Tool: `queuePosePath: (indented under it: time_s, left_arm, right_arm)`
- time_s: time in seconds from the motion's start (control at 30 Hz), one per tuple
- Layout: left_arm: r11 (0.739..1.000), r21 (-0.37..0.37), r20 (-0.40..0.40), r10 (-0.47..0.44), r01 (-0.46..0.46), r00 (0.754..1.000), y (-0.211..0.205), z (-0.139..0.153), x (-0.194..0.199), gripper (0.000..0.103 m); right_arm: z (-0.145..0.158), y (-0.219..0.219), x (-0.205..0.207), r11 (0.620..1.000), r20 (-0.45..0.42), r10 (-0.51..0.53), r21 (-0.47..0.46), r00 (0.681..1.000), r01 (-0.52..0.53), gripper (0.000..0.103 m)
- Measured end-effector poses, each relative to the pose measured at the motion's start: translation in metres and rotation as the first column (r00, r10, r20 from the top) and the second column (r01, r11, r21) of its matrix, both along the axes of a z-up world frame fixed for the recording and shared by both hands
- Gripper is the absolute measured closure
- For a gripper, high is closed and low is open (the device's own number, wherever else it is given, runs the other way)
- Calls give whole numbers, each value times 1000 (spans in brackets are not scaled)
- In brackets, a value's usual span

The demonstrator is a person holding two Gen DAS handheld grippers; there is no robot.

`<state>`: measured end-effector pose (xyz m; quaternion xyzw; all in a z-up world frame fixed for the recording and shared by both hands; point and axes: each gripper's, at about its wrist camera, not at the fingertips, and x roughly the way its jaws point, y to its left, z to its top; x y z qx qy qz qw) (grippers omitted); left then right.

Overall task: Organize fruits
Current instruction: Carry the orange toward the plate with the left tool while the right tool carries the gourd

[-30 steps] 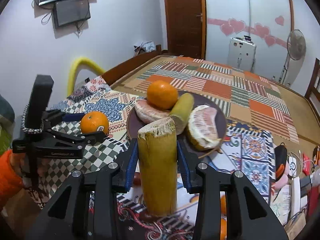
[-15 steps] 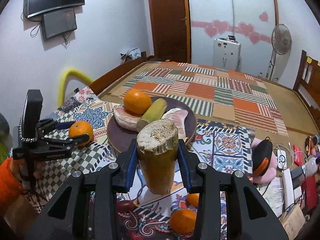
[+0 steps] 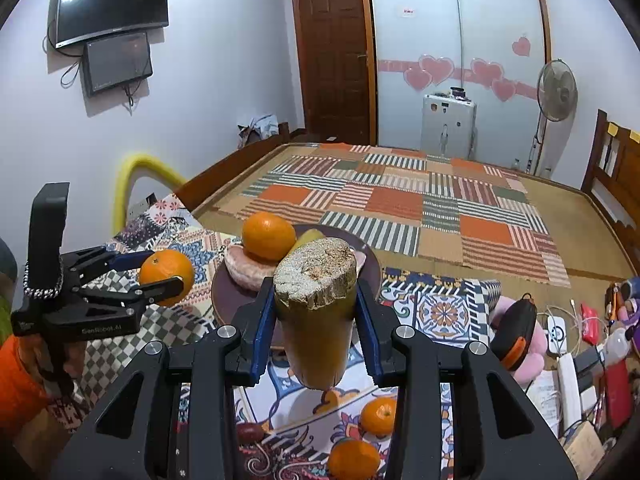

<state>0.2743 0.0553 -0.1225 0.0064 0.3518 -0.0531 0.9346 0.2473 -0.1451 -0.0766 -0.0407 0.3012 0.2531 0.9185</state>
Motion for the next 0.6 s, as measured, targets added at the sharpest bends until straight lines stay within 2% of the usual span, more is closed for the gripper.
queuePosePath:
  time_s: [0.27, 0.6]
  left_arm:
    - [1000, -9, -8, -26, 26, 1000, -17, -5, 18, 38]
    - [999, 15, -28, -37, 37, 999, -26, -19, 34, 38]
  right_arm:
    - [-2, 14, 14, 1000, 1, 19, -4, 1000, -19, 68]
    - [-9, 33, 48, 999, -56, 44, -20, 997, -46, 68]
